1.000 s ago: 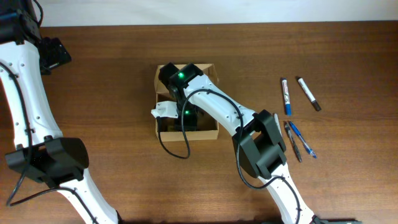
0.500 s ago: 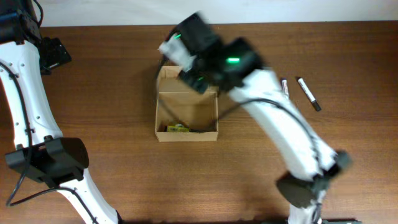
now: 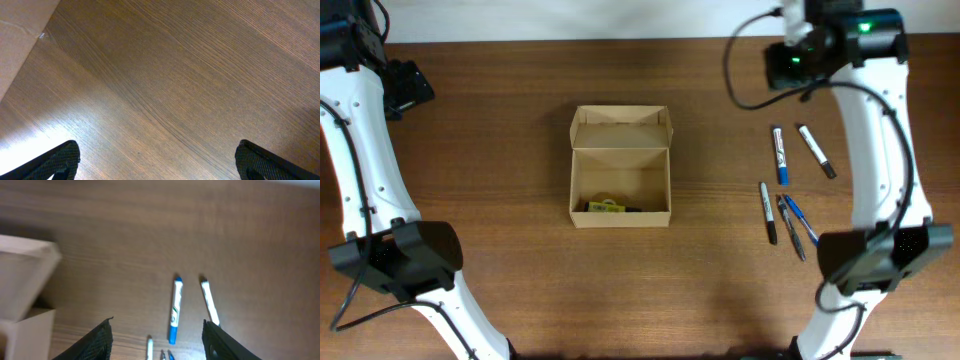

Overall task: Pack container
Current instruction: 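Grasp the blue-capped whiteboard marker with the right gripper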

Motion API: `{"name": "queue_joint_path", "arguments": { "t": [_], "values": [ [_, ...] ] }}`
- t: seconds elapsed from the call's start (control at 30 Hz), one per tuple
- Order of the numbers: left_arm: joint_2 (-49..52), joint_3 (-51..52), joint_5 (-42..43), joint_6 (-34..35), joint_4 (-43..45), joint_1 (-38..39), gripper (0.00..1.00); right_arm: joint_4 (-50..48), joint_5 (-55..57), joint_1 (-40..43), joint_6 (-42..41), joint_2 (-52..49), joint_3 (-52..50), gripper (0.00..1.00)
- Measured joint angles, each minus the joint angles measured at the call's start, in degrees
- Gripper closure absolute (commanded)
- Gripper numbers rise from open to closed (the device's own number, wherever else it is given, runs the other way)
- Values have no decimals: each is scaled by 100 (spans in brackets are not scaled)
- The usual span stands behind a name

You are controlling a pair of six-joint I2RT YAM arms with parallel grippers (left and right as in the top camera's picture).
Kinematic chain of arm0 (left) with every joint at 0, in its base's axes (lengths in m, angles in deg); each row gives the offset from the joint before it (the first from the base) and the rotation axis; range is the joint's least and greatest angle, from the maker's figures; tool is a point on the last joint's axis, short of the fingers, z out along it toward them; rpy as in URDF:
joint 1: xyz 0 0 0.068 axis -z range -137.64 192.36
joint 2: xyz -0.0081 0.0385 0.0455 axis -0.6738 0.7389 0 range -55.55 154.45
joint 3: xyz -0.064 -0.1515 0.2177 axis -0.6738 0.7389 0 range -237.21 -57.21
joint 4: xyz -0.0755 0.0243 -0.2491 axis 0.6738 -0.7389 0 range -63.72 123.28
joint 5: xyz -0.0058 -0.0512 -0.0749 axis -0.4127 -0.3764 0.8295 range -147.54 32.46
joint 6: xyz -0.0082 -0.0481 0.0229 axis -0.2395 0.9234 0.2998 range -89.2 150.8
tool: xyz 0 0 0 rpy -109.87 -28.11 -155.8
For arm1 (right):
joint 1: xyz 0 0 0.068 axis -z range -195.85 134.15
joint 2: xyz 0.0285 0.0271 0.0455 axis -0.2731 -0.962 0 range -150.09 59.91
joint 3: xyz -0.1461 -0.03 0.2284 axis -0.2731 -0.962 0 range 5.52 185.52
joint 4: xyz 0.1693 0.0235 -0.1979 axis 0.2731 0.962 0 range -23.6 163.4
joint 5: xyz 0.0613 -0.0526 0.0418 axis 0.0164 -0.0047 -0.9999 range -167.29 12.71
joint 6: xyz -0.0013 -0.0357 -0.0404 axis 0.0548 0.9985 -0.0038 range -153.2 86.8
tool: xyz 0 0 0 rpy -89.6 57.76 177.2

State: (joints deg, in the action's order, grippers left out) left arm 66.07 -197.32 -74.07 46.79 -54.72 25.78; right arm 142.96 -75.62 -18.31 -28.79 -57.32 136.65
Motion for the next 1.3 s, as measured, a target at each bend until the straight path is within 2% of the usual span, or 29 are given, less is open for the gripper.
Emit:
{"name": "queue_joint_path", "arguments": {
  "t": [0.23, 0.53, 0.77, 0.87, 0.93, 0.97, 1.0, 1.03, 1.3],
  "values": [
    [0, 0, 0, 0, 0, 0, 0, -271, -326, 581, -247, -828, -745, 44],
    [0, 0, 0, 0, 0, 0, 0, -901, -372, 682, -289, -1593, -1585, 44],
    [0, 0, 0, 0, 0, 0, 0, -975, -328, 682, -297, -1856, -1674, 51],
    [0, 0, 0, 0, 0, 0, 0, -979, -321, 682, -295, -2006, -1676, 51],
    [0, 0, 0, 0, -2, 0, 0, -973, -291, 682, -293, -2087, -1676, 59],
    [0, 0, 0, 0, 2, 0, 0, -981, -289, 682, -304, -2087, -1676, 71],
    [0, 0, 0, 0, -4, 0, 0, -981, -258, 682, -328, -2090, -1676, 89],
    [0, 0, 0, 0, 2, 0, 0, -981, -264, 684, -306, -2090, -1676, 96],
    [0, 0, 0, 0, 0, 0, 0, -940, -374, 693, -354, -2090, -1648, 96]
  ]
}}
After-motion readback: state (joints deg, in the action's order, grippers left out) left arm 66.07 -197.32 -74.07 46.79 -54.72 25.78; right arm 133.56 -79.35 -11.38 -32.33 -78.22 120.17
